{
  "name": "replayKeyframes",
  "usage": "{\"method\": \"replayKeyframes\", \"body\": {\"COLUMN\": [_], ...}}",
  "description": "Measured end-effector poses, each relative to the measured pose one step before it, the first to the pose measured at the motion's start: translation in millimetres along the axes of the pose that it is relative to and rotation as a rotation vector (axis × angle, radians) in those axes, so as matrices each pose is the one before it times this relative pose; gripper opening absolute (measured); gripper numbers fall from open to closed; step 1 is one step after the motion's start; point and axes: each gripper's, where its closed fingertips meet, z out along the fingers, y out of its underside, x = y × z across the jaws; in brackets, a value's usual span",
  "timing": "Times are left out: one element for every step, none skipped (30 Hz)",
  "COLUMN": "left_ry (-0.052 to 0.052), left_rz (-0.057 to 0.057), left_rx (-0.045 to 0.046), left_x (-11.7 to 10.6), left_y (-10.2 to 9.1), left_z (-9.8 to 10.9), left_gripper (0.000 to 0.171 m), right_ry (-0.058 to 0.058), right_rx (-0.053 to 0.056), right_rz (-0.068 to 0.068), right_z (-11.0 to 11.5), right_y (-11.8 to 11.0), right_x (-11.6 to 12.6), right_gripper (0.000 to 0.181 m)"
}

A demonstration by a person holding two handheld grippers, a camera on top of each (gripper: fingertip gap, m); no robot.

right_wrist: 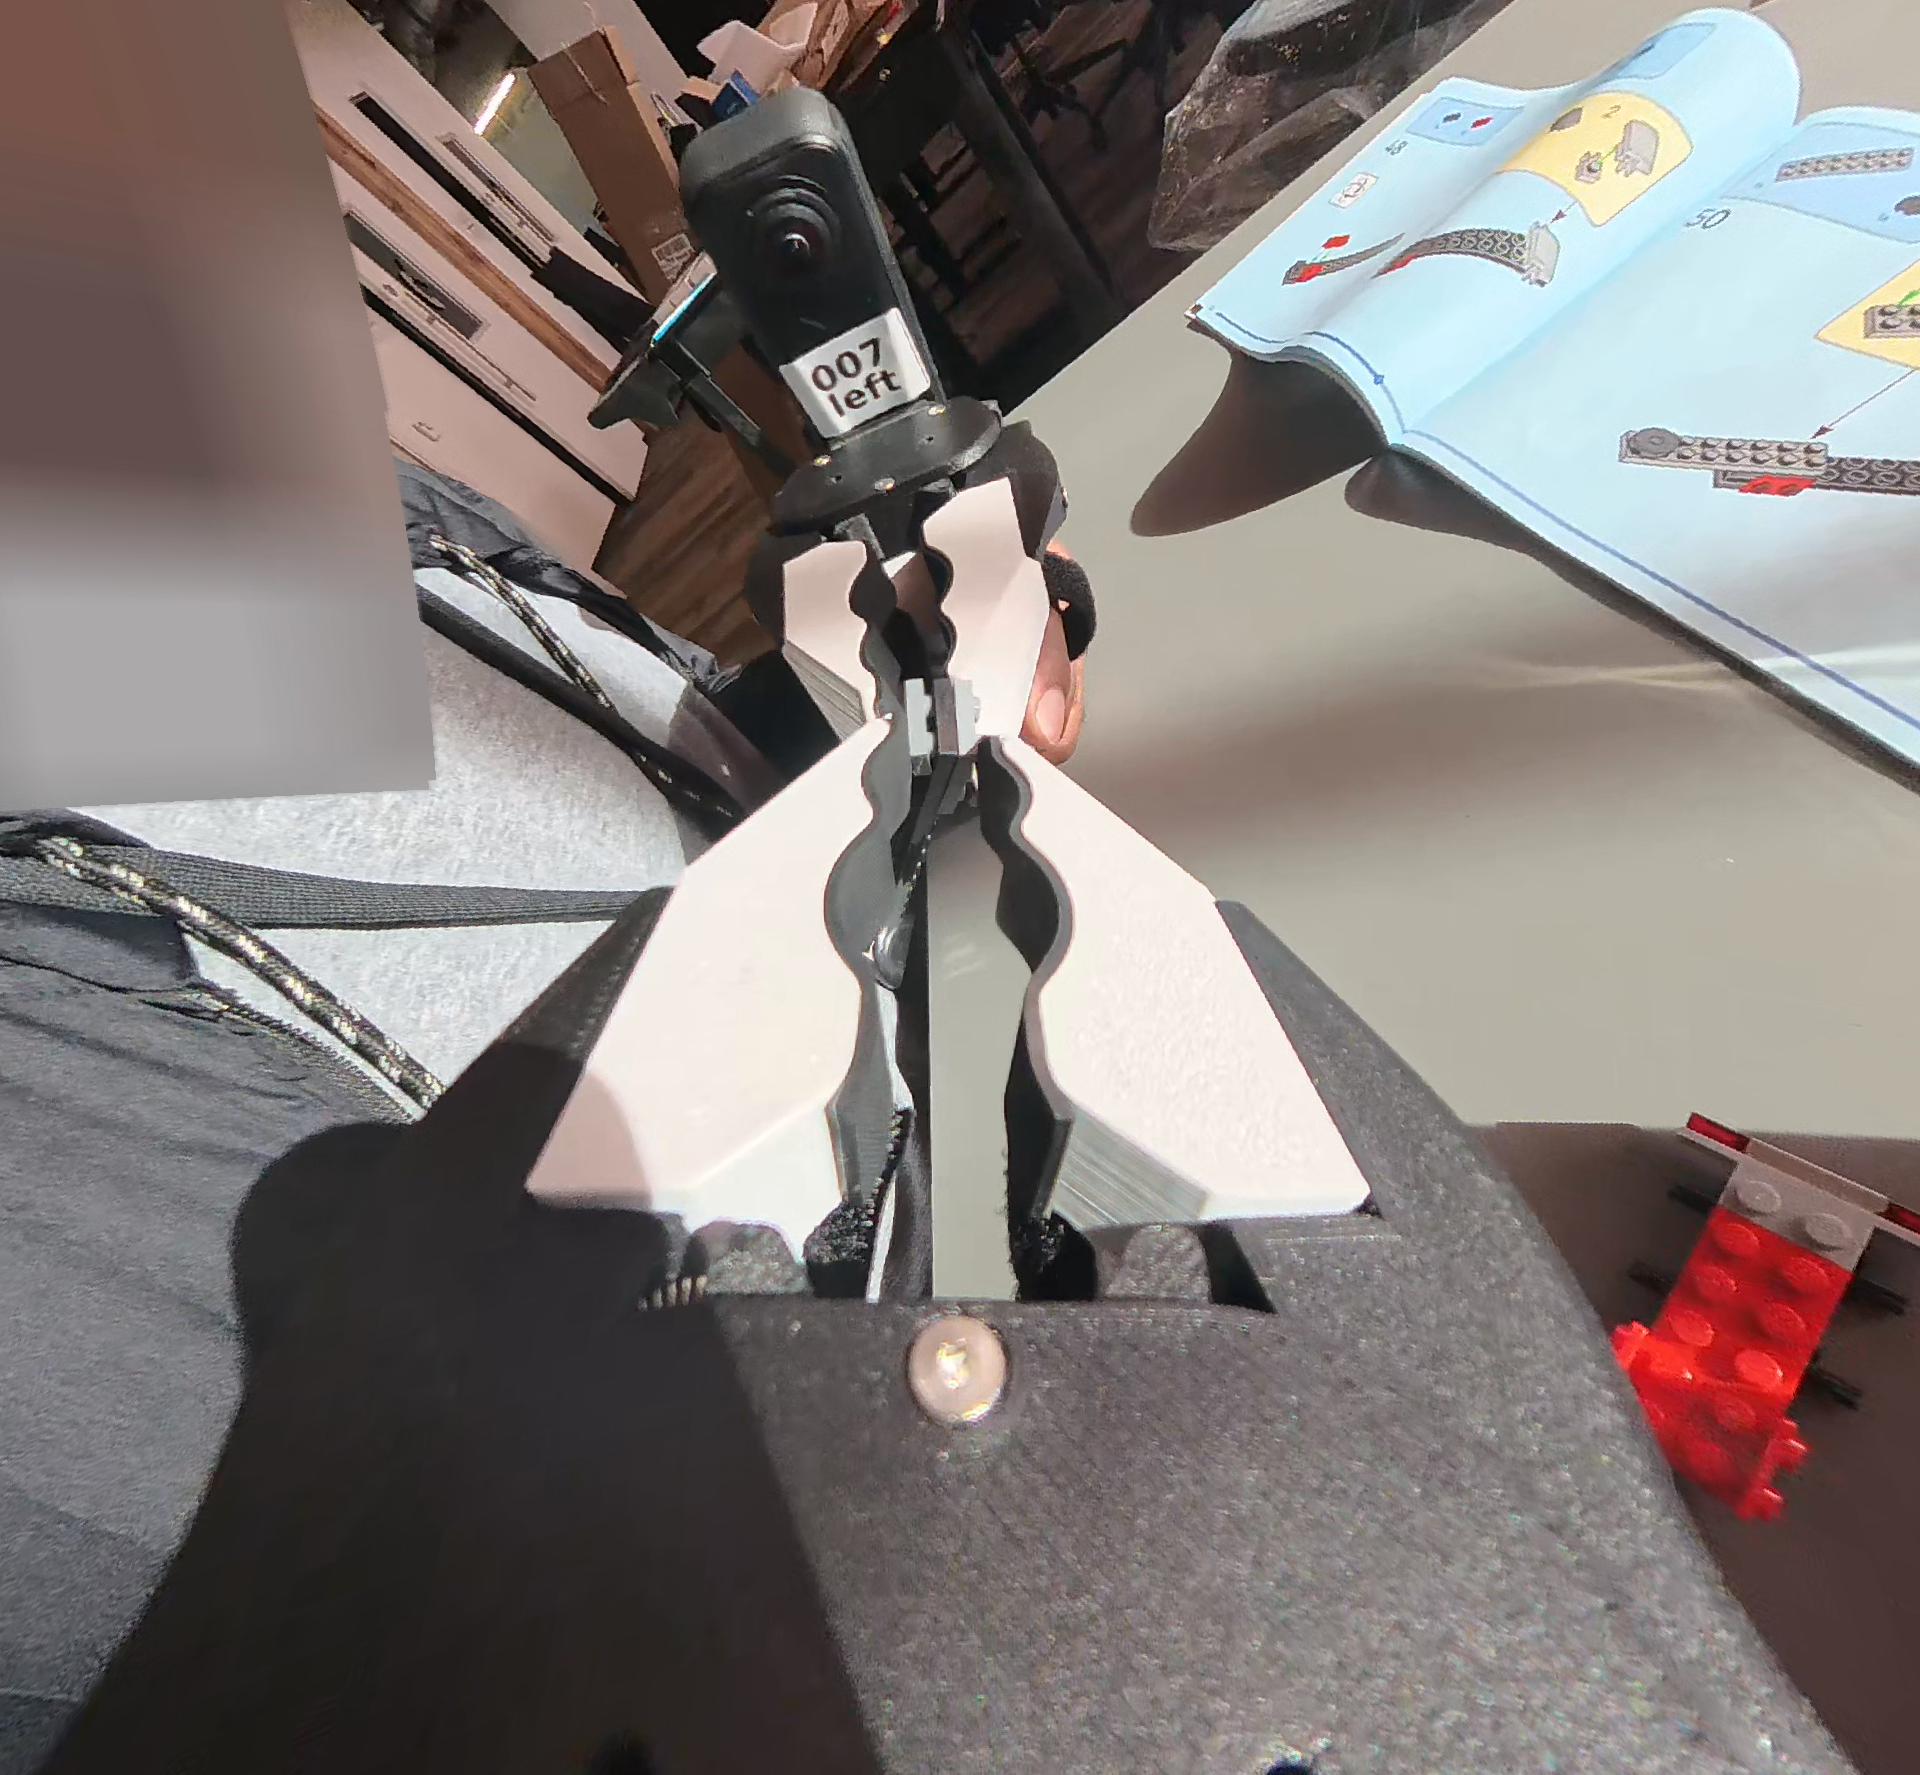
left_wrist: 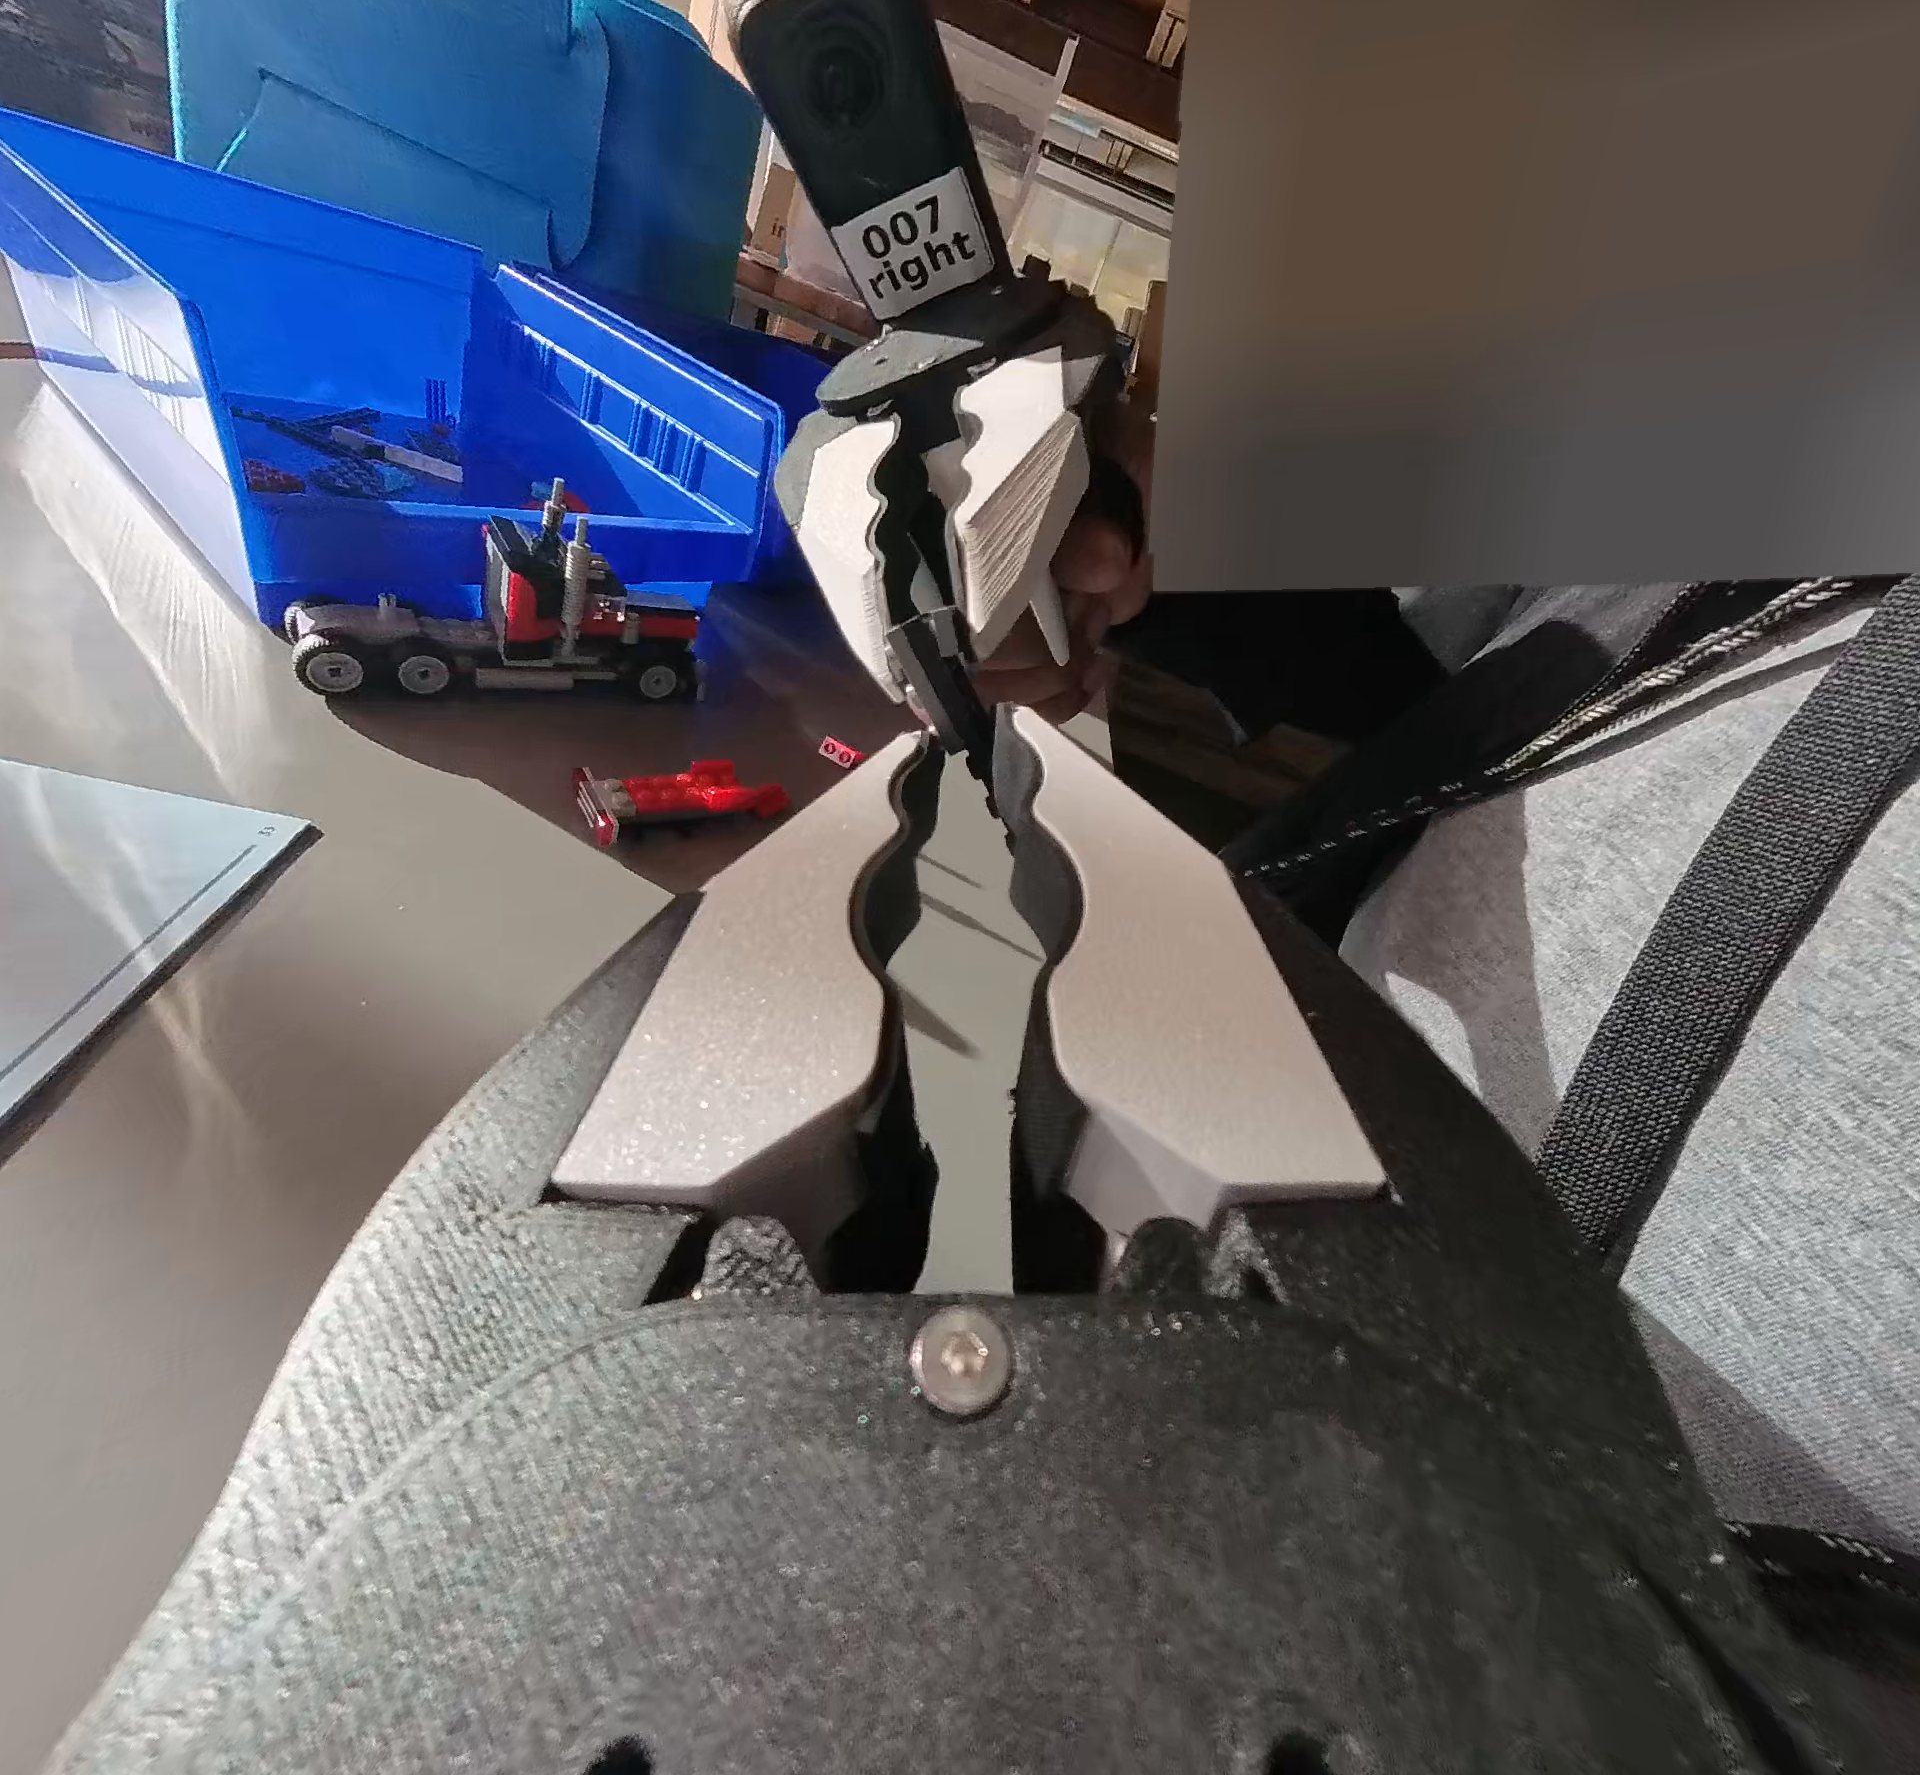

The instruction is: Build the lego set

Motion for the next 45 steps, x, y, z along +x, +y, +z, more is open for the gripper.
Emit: {"method": "replayKeyframes", "body": {"left_ry": [0.0055,0.0032,0.0035,0.0007,-0.0005,-0.0017,-0.0004,0.0009,0.0011,0.0016,0.0001,-0.0002,0.0006,0.0036,0.0043,0.0048,0.0055,0.0021,-0.0009,0.0003,-0.0008,-0.0002,-0.0037,-0.0065,-0.0052,0.0001,0.0022,0.0029,0.0033,0.0021,0.0032,0.005,0.0044,0.0014,0.0004,-0.001,-0.0022,-0.0108,-0.0176,-0.011,-0.0105,-0.0129,-0.0072,0.0009,-0.0013], "left_rz": [0.0043,0.0067,0.0079,0.0098,0.0121,0.0145,0.0172,0.0187,0.0209,0.0209,0.017,0.0125,0.01,0.0103,0.0141,0.0161,0.0168,0.0121,0.0034,-0.0011,0.0013,0.0032,-0.0004,0.0031,0.0078,0.0102,0.0102,0.0077,0.005,0.0022,0.0014,0.0026,0.0023,-0.001,-0.0043,-0.0047,-0.0052,-0.0074,-0.0124,-0.0127,-0.0121,-0.0131,-0.0149,-0.0121,-0.0122], "left_rx": [0.00154,0.00072,0.00062,0.00054,-0.00206,-0.00274,-0.00206,-0.00217,-0.00167,-0.00224,-0.00286,-0.00293,-0.00339,-0.00112,-0.00026,-0.0001,0.00031,0.0035,0.00113,0.00058,0.00162,0.00301,-0.00138,-0.00523,-0.00374,-0.0022,-0.00201,-0.0025,-0.00148,-0.00147,-0.0003,0.00043,0.00177,0.00322,0.00362,0.00298,0.00065,-0.00077,-0.00161,0.00227,0.00436,0.00696,0.00452,0.00442,0.00458], "left_x": [0.88,0.84,0.93,0.46,0.38,0.33,0.69,0.92,1.12,1.24,0.9,0.61,0.56,1.14,1.34,1.51,1.63,1.0,-0.05,-0.21,-0.15,0.06,-0.59,-1.01,-0.56,0.43,0.8,0.85,0.78,0.44,0.6,0.83,0.85,0.06,-0.43,-0.61,-0.78,-2.17,-3.49,-2.69,-2.49,-2.99,-2.35,-0.81,-0.97], "left_y": [-0.28,-0.12,-0.18,-0.17,0.07,0.12,0.1,0.13,0.0,0.26,0.21,0.29,0.38,0.08,0.0,-0.12,0.01,-0.53,-0.13,-0.01,-0.22,-0.4,0.29,0.65,0.38,0.29,0.26,0.31,0.14,0.22,0.15,-0.05,-0.13,-0.46,-0.34,-0.36,-0.03,0.15,0.32,-0.27,-0.58,-0.9,-0.53,-0.69,-0.6], "left_z": [-0.04,-0.06,-0.1,-0.23,-0.16,-0.32,-0.42,-0.28,-0.26,-0.03,-0.01,-0.03,-0.04,0.04,-0.03,0.01,0.01,0.1,0.07,0.05,-0.02,-0.12,-0.07,-0.09,-0.1,-0.27,-0.07,-0.13,-0.04,0.11,0.09,0.02,-0.24,-0.34,-0.43,-0.25,-0.19,-0.06,-0.06,-0.33,-0.56,-0.82,-1.06,-0.98,-0.61], "left_gripper": [0.011,0.011,0.011,0.011,0.011,0.011,0.011,0.011,0.011,0.011,0.011,0.011,0.011,0.011,0.011,0.011,0.011,0.012,0.012,0.012,0.011,0.011,0.011,0.011,0.011,0.011,0.011,0.011,0.011,0.011,0.011,0.011,0.011,0.011,0.011,0.011,0.011,0.011,0.011,0.011,0.01,0.009,0.009,0.009,0.009], "right_ry": [-0.0044,-0.0051,-0.0063,-0.0063,-0.0043,-0.0036,-0.0069,-0.0092,-0.0096,-0.0083,-0.0057,-0.0034,-0.0032,-0.006,-0.0079,-0.0094,-0.0117,-0.0065,-0.0009,-0.0002,-0.0007,-0.0017,0.0052,0.0105,0.0087,0.0034,-0.0003,-0.0026,-0.0038,-0.0028,-0.0032,-0.0045,-0.0043,-0.0021,0.0003,0.0008,0.0033,0.0121,0.0221,0.0193,0.0144,0.0116,0.0115,0.0075,0.0064], "right_rx": [-0.002,-0.0031,-0.0041,-0.0025,-0.0017,0.0006,0.0004,-0.0008,-0.0005,-0.0021,-0.0015,-0.0013,-0.0024,-0.0026,-0.004,-0.0044,-0.0029,-0.0013,0.0011,0.0006,0.0032,0.0031,0.0035,0.0015,0.0015,-0.0005,-0.001,0.0,0.0004,0.0011,0.0001,-0.001,0.0001,0.0036,0.0048,0.0039,0.0011,0.0031,0.007,0.0057,0.0034,-0.0015,-0.002,0.0098,0.011], "right_rz": [-0.0048,-0.0052,-0.0052,0.002,0.0049,0.0053,0.0076,0.0082,0.0064,0.0066,0.0053,0.0048,0.0057,0.0033,0.0046,0.0048,0.0041,0.0015,0.0008,0.0001,0.0002,0.002,-0.0027,-0.007,-0.0061,0.0,0.0043,0.0064,0.0049,0.0048,0.0037,0.0022,0.0019,0.0,-0.003,-0.0013,-0.0065,-0.0174,-0.0208,-0.0222,-0.0173,-0.0146,-0.0143,-0.0132,-0.0108], "right_z": [0.01,0.23,0.06,0.23,0.33,0.46,0.81,0.62,0.7,0.29,0.49,0.2,0.45,0.1,0.14,0.16,-0.89,-0.12,-0.28,-0.27,-0.31,-0.4,-0.36,-0.48,-0.46,-0.16,-0.27,-0.16,-0.04,-0.18,-0.21,0.0,0.03,0.0,-0.24,-0.12,-0.19,-0.16,-0.26,0.08,0.29,0.77,0.72,0.4,0.25], "right_y": [0.41,0.34,0.7,0.29,0.2,0.1,0.51,0.69,0.67,0.81,0.71,0.59,0.72,0.85,1.2,0.98,0.47,0.03,-0.03,0.01,-0.3,-0.24,-0.39,-0.19,-0.14,0.3,0.75,0.68,0.8,0.56,0.58,0.58,0.05,-0.36,-0.74,-0.65,-0.4,-1.2,-1.79,-1.61,-1.12,-0.15,0.23,-1.29,-1.43], "right_x": [-1.3,-1.08,-1.29,-0.95,-0.44,-0.77,-1.05,-0.92,-1.05,-0.83,-0.56,-0.6,-0.57,-1.09,-1.65,-1.74,-1.92,-0.42,0.09,0.39,0.34,0.05,1.13,1.1,0.42,0.13,-0.03,0.31,0.32,0.38,0.05,-0.52,-0.66,-0.37,0.05,0.12,0.51,1.46,2.16,1.54,0.8,0.67,0.85,0.46,0.68], "right_gripper": [0.015,0.015,0.015,0.015,0.015,0.015,0.015,0.015,0.015,0.015,0.015,0.015,0.015,0.015,0.015,0.015,0.015,0.015,0.015,0.015,0.015,0.015,0.015,0.015,0.015,0.015,0.014,0.014,0.014,0.014,0.014,0.014,0.014,0.014,0.014,0.014,0.014,0.015,0.015,0.016,0.016,0.018,0.019,0.019,0.018]}}
